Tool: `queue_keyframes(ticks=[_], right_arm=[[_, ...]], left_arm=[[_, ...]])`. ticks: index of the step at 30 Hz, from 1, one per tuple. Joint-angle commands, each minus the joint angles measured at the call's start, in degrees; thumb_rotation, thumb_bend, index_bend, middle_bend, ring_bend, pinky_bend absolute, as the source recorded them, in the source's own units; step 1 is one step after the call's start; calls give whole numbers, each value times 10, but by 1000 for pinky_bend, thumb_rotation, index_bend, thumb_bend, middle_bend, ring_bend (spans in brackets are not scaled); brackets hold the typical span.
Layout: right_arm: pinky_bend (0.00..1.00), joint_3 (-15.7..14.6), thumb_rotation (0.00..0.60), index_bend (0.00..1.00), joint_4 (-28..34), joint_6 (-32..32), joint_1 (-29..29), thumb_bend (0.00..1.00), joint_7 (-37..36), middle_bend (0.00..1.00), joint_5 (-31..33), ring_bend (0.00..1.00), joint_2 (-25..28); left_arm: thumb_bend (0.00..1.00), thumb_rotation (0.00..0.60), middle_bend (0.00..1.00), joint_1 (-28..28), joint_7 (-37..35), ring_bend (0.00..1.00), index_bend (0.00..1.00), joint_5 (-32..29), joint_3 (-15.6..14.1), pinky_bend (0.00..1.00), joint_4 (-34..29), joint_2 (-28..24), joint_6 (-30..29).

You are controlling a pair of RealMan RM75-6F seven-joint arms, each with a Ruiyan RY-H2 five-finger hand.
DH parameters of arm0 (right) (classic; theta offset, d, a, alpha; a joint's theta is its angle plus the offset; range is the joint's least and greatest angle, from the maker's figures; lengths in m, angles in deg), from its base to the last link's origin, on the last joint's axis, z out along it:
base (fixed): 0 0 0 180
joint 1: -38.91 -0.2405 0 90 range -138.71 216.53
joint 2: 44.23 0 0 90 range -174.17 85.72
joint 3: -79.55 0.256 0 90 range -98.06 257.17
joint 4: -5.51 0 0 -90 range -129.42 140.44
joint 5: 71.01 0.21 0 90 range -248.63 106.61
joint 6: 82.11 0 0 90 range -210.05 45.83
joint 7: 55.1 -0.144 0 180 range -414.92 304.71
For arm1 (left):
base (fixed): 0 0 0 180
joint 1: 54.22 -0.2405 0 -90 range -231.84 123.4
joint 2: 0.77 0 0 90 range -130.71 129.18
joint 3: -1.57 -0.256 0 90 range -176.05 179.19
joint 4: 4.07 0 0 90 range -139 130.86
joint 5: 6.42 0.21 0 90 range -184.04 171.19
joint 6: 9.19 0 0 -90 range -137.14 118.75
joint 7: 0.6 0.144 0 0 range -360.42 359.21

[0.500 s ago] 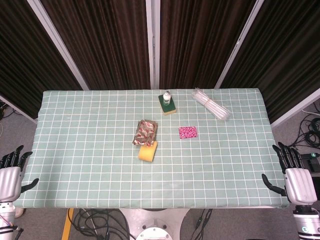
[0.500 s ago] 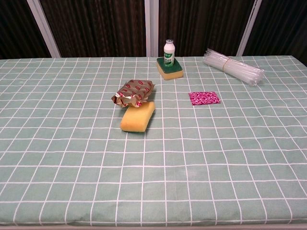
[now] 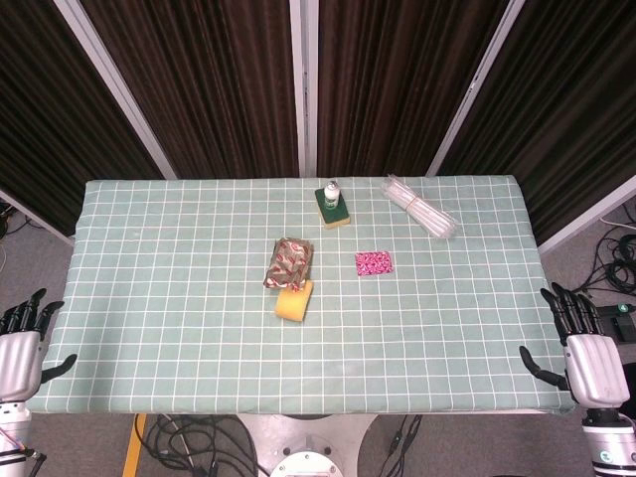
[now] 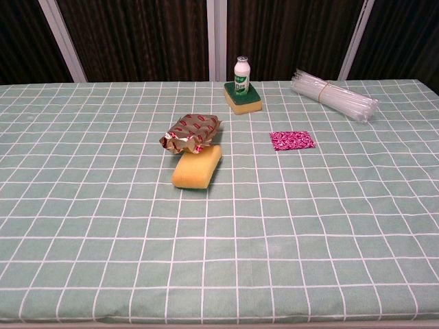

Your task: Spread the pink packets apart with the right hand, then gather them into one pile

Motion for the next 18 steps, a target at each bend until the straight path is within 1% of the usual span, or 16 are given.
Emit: queue_keyframes(ticks=[1, 5, 8, 11, 13, 16, 18], right_arm=[[0, 0, 482, 19, 0, 5, -3, 247, 1, 12, 1, 0, -1], [0, 3, 480, 20, 6, 18, -11, 247, 9, 12, 4, 0, 2], [0, 5, 480, 19, 11, 43, -25, 248, 24, 12, 9, 0, 3], [0, 10, 478, 19, 22, 87, -49, 248, 51, 16, 27, 0, -3], [0, 21, 474, 18, 29, 123, -72, 248, 76, 29, 51, 0, -11], [0, 43, 473, 20, 32, 192, -116, 246, 102, 39, 100, 0, -26], [0, 61, 459, 34, 24, 246, -154, 249, 112, 36, 140, 0, -41]], left_arm=[[124, 600, 180, 1, 0, 153, 269, 0, 1, 165, -1, -2, 1], [123, 600, 180, 2, 0, 153, 268, -5, 4, 165, -2, -3, 3], [124, 600, 180, 4, 3, 153, 269, -7, 6, 165, -1, 0, 6], [123, 600, 180, 5, 4, 153, 268, -5, 2, 166, 0, 0, 8], [123, 600, 180, 4, 2, 153, 268, -8, 2, 165, 1, 2, 9], [123, 600, 180, 3, 0, 153, 268, -10, 1, 165, 3, 2, 12], [123, 600, 180, 2, -3, 153, 268, -9, 0, 165, 4, 3, 11]])
